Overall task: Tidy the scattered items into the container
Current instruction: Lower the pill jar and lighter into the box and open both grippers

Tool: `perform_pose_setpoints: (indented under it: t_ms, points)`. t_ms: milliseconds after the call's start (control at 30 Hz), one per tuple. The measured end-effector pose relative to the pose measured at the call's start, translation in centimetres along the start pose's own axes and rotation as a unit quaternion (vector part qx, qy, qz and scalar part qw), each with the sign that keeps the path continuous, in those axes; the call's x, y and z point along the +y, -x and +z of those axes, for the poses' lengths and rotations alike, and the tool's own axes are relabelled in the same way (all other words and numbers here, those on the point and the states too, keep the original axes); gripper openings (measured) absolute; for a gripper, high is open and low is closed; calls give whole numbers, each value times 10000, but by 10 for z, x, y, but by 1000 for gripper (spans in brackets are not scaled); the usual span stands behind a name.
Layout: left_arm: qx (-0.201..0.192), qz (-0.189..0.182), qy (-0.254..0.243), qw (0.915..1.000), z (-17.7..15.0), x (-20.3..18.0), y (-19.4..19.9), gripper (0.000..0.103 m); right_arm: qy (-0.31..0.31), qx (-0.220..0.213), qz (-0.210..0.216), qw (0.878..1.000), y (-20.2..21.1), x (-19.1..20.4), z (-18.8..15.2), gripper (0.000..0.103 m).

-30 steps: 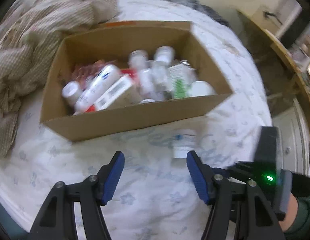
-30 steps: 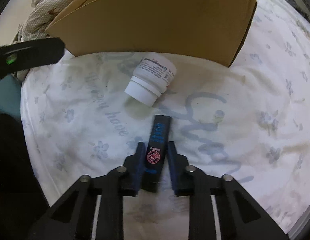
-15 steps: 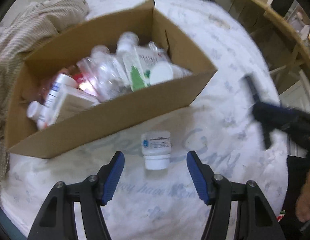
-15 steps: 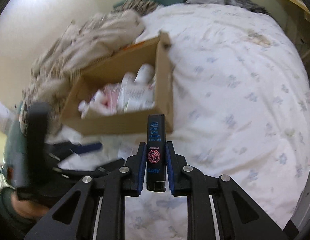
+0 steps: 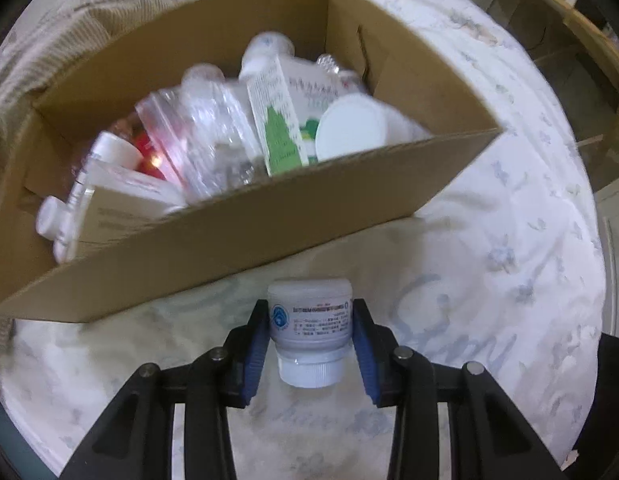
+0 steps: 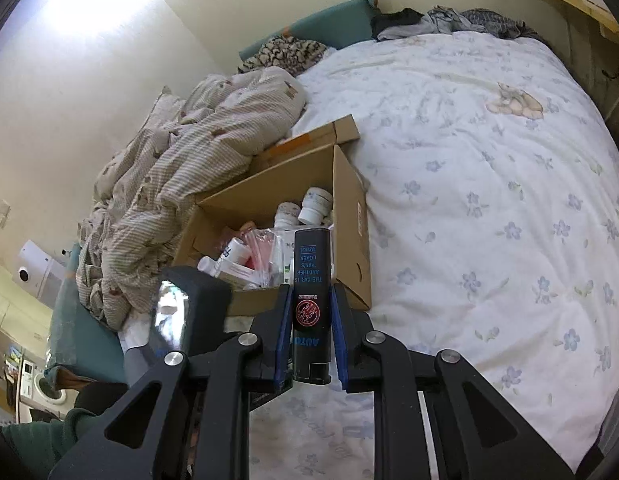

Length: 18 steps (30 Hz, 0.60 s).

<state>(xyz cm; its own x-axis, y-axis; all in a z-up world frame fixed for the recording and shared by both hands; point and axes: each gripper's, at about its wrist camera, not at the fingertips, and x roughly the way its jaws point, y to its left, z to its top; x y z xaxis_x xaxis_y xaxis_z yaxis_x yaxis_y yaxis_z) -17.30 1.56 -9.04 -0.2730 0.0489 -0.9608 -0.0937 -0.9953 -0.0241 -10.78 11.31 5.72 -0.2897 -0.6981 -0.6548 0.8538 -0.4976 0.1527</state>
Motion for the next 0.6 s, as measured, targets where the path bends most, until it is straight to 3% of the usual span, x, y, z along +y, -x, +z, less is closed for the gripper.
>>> perform_pose_setpoints:
  t_ms: [133,333,467,600]
  points:
    - [-424,-55,-221,9988,-10,-1,42,40,-45,-20,-28,10000,0,-3,-1,20]
    - [-1584,-91,-142,9872,-11,25,130,40,-91,4,-26,10000,-9,-6,-6,20]
    - [-2046,34,198,9786,26,54,150,40,36,-91,32,9999,-11,1,-9,20]
    - [-2046,87,748,9760,51,102,144,40,170,-50,61,9998,-16,14,2,20]
